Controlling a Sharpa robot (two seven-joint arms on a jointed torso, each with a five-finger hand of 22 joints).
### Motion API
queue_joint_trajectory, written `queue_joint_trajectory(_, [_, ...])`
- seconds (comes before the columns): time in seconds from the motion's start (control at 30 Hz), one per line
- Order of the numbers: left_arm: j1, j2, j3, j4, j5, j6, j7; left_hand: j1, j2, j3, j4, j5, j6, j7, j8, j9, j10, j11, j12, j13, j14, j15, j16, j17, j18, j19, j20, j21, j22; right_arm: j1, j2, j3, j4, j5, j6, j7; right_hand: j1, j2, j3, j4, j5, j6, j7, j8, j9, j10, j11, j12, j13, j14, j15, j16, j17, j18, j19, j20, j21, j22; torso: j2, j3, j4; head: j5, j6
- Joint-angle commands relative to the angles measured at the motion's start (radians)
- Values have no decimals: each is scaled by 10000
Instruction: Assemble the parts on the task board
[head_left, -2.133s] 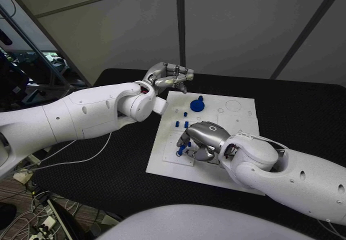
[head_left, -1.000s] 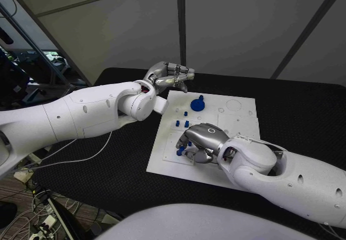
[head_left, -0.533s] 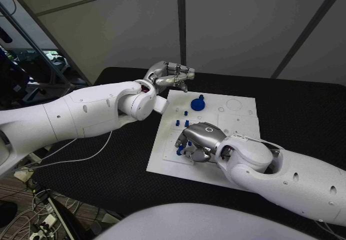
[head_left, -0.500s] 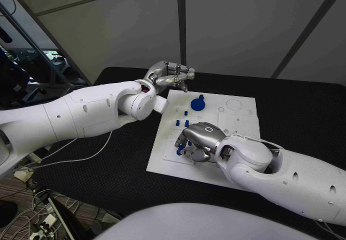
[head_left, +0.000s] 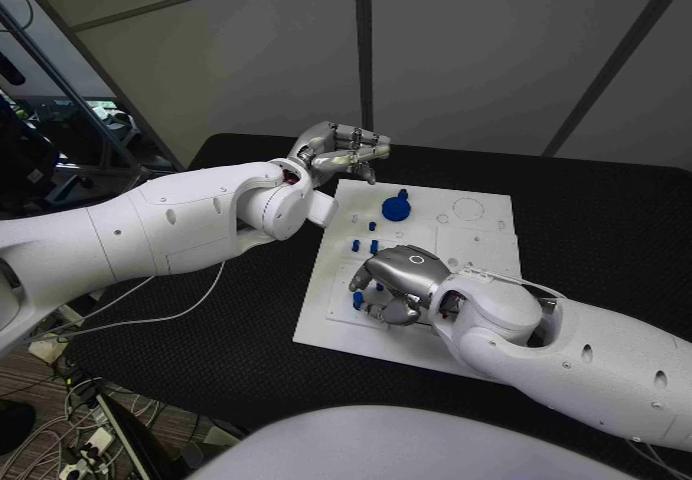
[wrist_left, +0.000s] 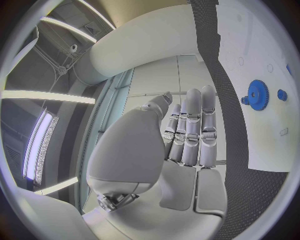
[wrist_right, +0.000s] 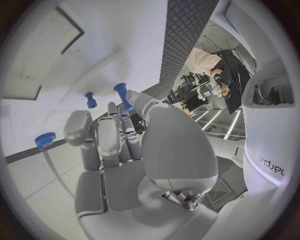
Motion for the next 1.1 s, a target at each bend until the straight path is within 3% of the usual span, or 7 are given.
queue_joint_trajectory(0.03, [14, 13, 5, -3, 19, 137, 5, -110, -3, 43, -1, -25, -70, 20, 50, 7, -81, -20, 35, 14, -27, 35, -33, -9, -134, -66, 29, -56, -17, 11, -4, 0, 26, -103, -174, 33, -178, -35, -359, 24, 229, -214, -6, -36, 21, -343, 24, 9, 19, -104, 109, -340, -465, 125, -281, 25, -340, -397, -4, 4, -6, 0, 7])
queue_joint_trajectory(0.4, [13, 2, 4, -17, 19, 173, -2, -119, -3, 45, 1, -26, -73, 21, 52, 7, -87, -19, 40, 14, -27, 37, -36, -11, -135, -67, 30, -59, -17, -125, -434, 2, 530, 103, -1822, 419, -53, 127, -1439, 76, 633, -857, -147, -38, 26, -1012, 77, 566, 78, -380, 151, -990, -1325, 248, -652, 73, -942, -1046, -5, 15, -19, -9, 62])
queue_joint_trajectory(0.6, [11, -15, 3, -44, 19, 182, -2, -137, -2, 49, 4, -28, -80, 25, 56, 7, -98, -15, 50, 15, -29, 41, -40, -15, -135, -70, 33, -63, -18, -162, -1340, 16, 1204, 766, -2628, 717, 37, 232, -1677, 137, 712, -763, 39, 24, 63, -800, 4, 1026, 128, -451, 100, -1208, -1628, 287, -736, 36, -1111, -1231, -33, 9, -36, -122, 179])
queue_joint_trajectory(0.73, [6, -48, -1, -62, 19, 189, 4, -137, -2, 49, 4, -28, -80, 25, 56, 7, -98, -15, 50, 15, -29, 41, -40, -15, -135, -70, 33, -63, -18, -135, -2398, 259, 1789, 1843, -3003, 482, -379, 313, -1995, 598, -43, -250, 184, 219, 142, 573, -64, 1971, 396, -201, 63, -784, -1062, 198, -407, 14, -821, -858, -68, 7, -80, -475, 475])
queue_joint_trajectory(0.8, [-16, -87, -14, -61, 19, 194, 13, -141, -3, 49, 5, -29, -82, 25, 56, 7, -100, -15, 51, 15, -29, 41, -41, -15, -135, -70, 34, -64, -19, -127, -2904, 375, 2005, 2416, -3030, 185, -552, 249, -2222, 810, -202, 55, -19, 383, 196, 1483, -306, 2613, 690, -36, -102, -477, -657, 123, -88, -81, -498, -459, -99, 33, -132, -574, 565])
queue_joint_trajectory(0.93, [-58, -184, -51, -62, 24, 193, 20, -148, -5, 50, 6, -29, -85, 26, 57, 7, -105, -13, 55, 15, -30, 43, -43, -17, -136, -71, 35, -66, -19, -107, -3757, 502, 2285, 3321, -2859, -399, -790, 96, -2785, 1130, 389, 490, -392, 726, 287, 2684, -723, 4135, 1681, 366, -473, 465, 646, -179, 894, -445, 550, 836, -161, 89, -278, -753, 707])
queue_joint_trajectory(1.1, [-98, -268, -101, -49, 127, 229, 55, -148, -5, 50, 6, -29, -85, 26, 57, 7, -105, -13, 55, 15, -30, 43, -43, -17, -136, -71, 35, -66, -19, -98, -4747, 567, 2495, 3699, -2508, -1081, -696, 357, -3985, 1724, 1111, 512, -550, 1403, 397, 3366, -854, 10894, 9463, 616, -590, 1727, 2502, -434, 1547, -611, 1411, 1946, -189, 86, -389, -1390, 916])
